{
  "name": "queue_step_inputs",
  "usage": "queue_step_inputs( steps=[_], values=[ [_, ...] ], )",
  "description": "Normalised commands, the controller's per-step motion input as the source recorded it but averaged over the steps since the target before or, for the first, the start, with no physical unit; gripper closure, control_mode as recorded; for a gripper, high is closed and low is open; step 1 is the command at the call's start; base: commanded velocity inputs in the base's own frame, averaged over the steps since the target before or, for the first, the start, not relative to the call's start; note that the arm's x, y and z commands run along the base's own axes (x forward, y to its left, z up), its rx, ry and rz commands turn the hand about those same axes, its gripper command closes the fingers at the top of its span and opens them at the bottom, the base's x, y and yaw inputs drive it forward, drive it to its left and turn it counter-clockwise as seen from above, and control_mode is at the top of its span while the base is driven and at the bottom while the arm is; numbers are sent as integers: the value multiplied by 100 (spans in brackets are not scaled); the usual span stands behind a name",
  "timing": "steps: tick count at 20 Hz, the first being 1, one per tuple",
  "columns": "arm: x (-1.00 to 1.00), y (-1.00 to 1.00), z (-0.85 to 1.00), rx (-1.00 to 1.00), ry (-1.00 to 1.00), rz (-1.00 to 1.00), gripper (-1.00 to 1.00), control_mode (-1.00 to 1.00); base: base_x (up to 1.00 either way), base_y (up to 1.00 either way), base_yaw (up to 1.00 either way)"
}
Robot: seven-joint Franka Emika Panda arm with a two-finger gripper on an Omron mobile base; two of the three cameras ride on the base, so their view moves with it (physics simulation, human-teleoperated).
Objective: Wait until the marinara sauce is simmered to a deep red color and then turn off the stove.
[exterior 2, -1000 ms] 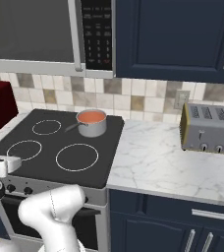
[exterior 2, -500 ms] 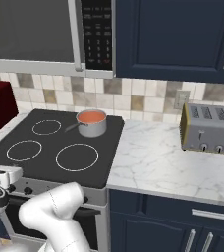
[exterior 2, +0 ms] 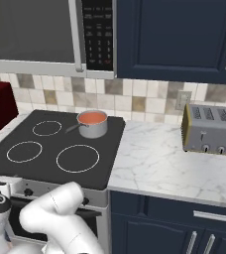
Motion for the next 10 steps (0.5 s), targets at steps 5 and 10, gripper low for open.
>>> queue_step_inputs(
  steps=[5,10],
  values=[
    [-3,0,-25,0,0,0,-100,-100,0,0,0],
    [-6,0,-21,0,0,0,-100,-100,0,0,0]
  ],
)
